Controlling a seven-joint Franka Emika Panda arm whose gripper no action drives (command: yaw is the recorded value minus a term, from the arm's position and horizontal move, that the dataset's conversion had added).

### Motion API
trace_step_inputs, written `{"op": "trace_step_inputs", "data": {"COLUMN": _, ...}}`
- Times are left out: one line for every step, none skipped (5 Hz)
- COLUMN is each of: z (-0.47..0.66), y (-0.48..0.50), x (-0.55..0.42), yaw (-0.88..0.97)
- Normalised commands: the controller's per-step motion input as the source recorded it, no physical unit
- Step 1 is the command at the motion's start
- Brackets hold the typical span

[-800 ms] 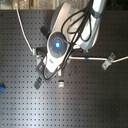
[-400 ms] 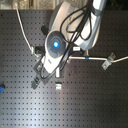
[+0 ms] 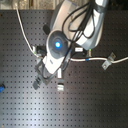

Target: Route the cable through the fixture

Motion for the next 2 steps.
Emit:
{"op": "trace_step_inputs", "data": {"z": -0.11, "y": -0.330, "x": 0.237, "yaw": -0.33}}
{"op": "trace_step_inputs", "data": {"z": -0.10, "y": -0.238, "x": -0.126, "yaw": -0.22}}
